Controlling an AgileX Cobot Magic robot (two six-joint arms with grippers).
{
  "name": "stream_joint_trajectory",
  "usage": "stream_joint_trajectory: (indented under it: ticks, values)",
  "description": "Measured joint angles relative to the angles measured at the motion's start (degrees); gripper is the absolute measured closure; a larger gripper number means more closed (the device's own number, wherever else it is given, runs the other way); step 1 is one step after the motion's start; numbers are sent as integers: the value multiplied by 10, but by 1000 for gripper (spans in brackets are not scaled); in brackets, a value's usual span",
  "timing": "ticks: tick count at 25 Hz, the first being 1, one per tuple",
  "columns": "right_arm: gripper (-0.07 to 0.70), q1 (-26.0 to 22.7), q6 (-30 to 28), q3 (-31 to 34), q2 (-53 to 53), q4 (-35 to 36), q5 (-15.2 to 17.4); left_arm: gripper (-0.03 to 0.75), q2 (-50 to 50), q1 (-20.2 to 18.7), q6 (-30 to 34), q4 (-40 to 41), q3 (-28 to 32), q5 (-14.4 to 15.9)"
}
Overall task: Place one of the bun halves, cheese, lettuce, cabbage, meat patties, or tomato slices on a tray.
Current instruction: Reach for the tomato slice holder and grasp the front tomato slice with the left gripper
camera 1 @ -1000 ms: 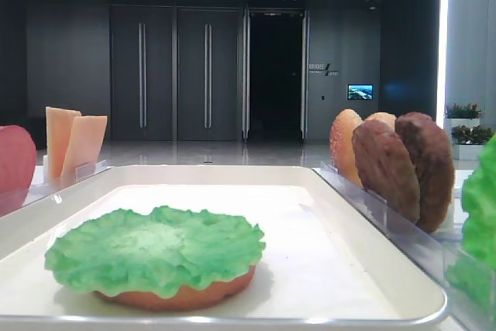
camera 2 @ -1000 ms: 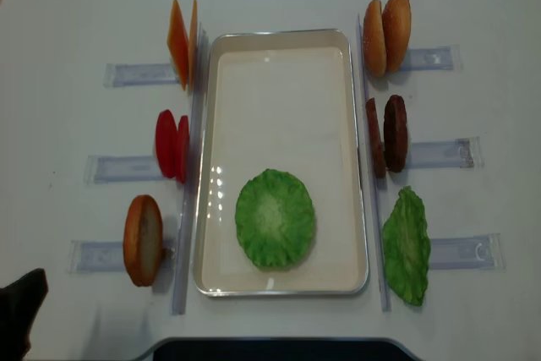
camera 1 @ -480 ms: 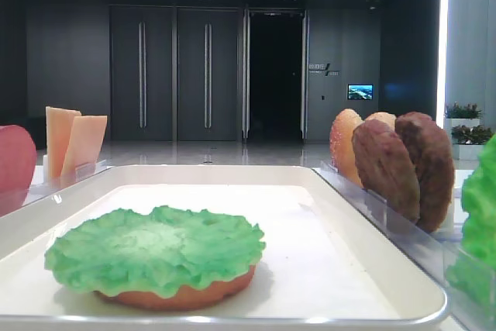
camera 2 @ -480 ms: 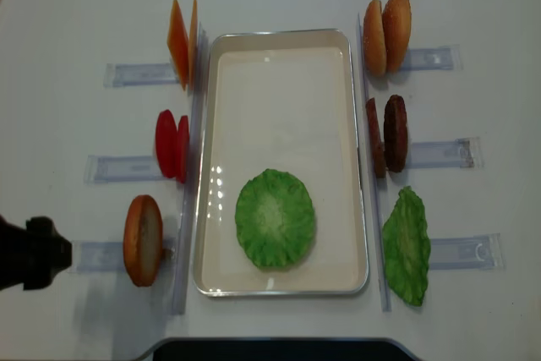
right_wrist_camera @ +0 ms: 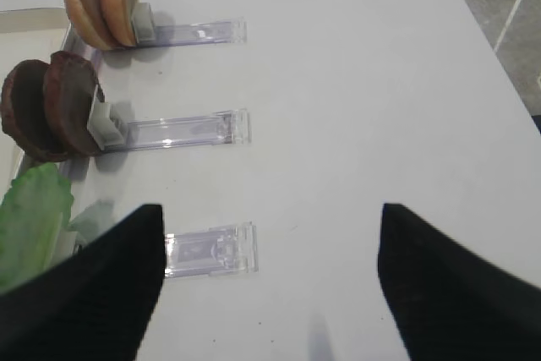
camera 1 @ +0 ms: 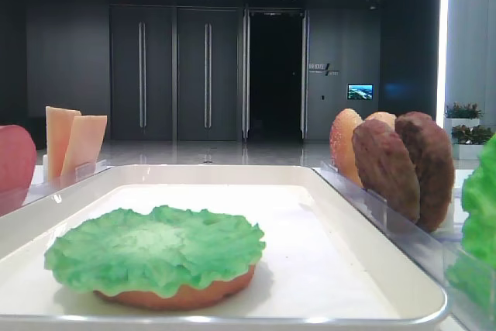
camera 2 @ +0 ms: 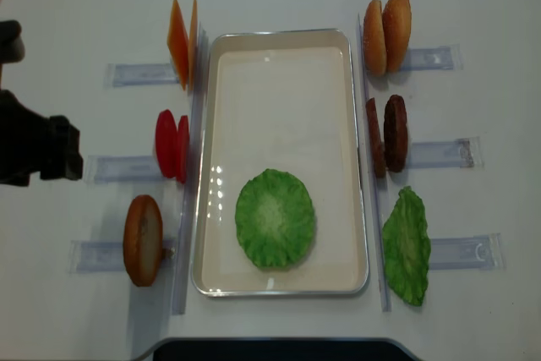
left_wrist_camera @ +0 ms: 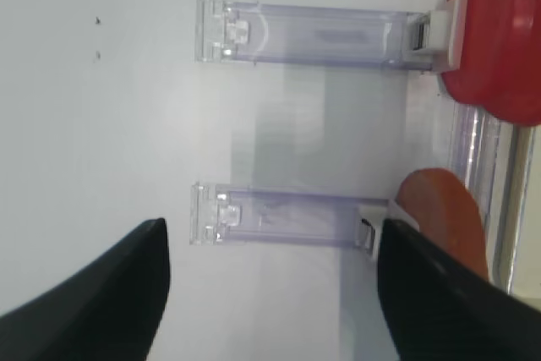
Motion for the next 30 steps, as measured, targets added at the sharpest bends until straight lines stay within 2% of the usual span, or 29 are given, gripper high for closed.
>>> stream_joint_trajectory:
  ticks: [6, 12, 20, 24, 30]
  values:
    - [104, 0, 0, 0, 0, 0, 0, 137, 93, 0, 0, 2, -64, -5]
    - [104, 0, 0, 0, 0, 0, 0, 137, 165, 0, 0, 2, -102, -10]
    - [104, 0, 0, 0, 0, 0, 0, 137, 194, 0, 0, 2, -112, -13]
    - [104, 0, 0, 0, 0, 0, 0, 137, 194, 0, -23, 2, -112, -14]
    - [104, 0, 0, 0, 0, 0, 0, 137, 194, -37, -82, 29, -112, -21]
